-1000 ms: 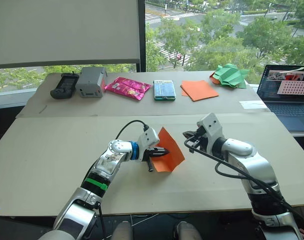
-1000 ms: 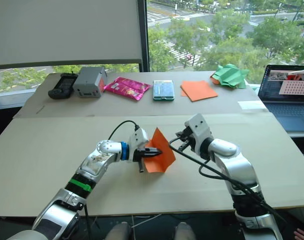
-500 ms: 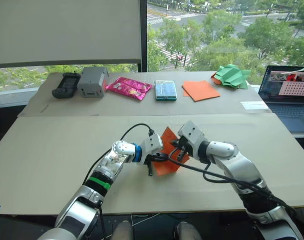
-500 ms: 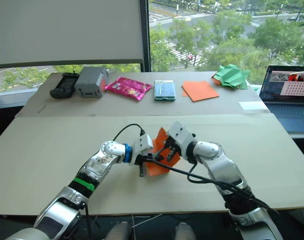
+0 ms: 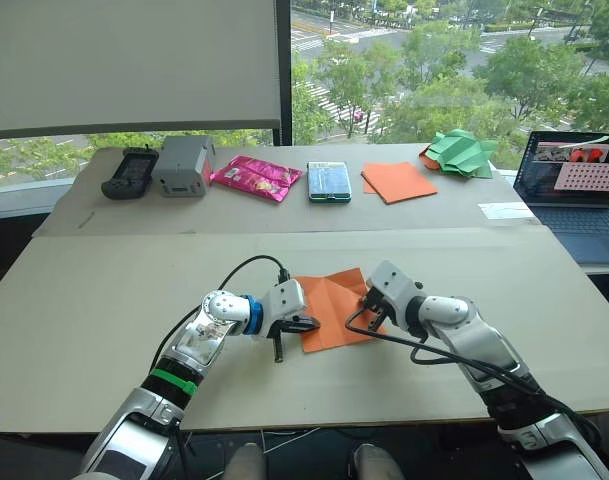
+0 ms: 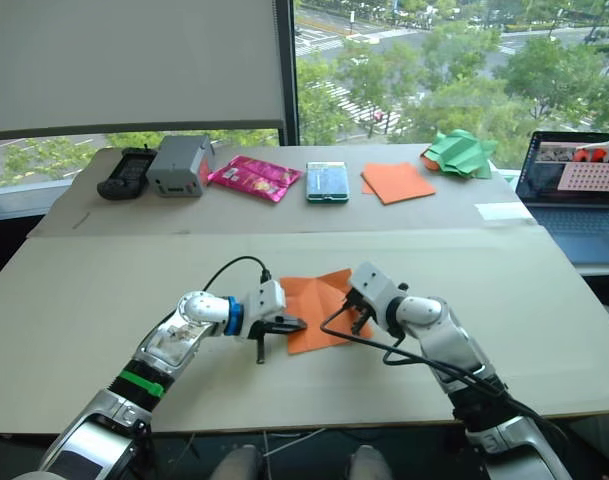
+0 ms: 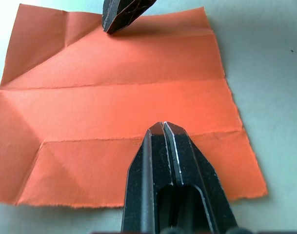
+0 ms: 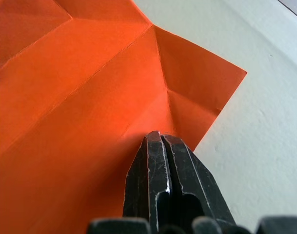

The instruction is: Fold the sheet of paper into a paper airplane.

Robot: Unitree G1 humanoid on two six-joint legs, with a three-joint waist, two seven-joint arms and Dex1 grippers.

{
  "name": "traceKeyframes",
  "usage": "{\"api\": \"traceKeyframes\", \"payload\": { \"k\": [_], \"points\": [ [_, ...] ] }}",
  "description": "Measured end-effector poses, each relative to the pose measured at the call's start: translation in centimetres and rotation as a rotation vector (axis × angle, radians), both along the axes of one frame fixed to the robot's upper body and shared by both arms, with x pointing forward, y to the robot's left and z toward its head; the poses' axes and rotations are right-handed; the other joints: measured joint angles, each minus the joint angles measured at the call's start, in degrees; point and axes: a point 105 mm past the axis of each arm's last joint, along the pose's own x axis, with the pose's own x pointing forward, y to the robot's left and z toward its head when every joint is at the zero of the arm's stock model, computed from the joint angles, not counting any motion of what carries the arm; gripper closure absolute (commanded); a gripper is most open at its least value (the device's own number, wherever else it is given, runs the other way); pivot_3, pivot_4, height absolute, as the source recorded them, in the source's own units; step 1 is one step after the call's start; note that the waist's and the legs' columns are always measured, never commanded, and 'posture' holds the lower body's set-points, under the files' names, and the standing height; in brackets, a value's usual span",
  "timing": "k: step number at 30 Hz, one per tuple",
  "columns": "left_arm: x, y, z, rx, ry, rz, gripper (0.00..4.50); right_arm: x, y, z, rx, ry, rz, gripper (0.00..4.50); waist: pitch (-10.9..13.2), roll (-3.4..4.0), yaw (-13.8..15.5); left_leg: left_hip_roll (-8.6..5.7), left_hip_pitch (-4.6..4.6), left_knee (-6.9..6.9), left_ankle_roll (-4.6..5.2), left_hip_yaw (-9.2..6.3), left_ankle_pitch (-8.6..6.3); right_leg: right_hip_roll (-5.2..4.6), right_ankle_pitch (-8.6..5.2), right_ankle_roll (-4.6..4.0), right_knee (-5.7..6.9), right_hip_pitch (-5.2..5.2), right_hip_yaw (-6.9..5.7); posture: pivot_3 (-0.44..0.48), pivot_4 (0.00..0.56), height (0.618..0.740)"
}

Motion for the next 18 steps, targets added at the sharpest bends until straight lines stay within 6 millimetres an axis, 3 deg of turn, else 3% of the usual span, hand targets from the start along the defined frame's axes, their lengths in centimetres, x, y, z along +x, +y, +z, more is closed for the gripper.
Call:
{"api": "traceKeyframes", "payload": {
  "k": [13, 18],
  "points": [
    [-1.1, 1.7, -0.1, 0.052, -0.012, -0.023, 4.5, -2.4, 2.1, -0.8, 0.057, 0.048, 0.044, 4.45, -0.2, 0.01, -0.6, 0.01, 0.18, -0.03, -0.08, -0.02, -0.05, 0.0, -0.02, -0.03, -0.01, 0.08, 0.0, 0.0, 0.15, 0.706],
    [-1.2, 2.2, 0.0, 0.064, -0.013, -0.024, 4.5, -2.2, 2.7, -0.7, 0.101, 0.031, 0.014, 4.45, -0.2, -0.02, -1.2, 0.01, 0.18, -0.04, -0.32, -0.03, -0.2, 0.0, -0.02, -0.03, 0.0, -0.12, 0.0, 0.0, 0.15, 0.706]
  ]
}}
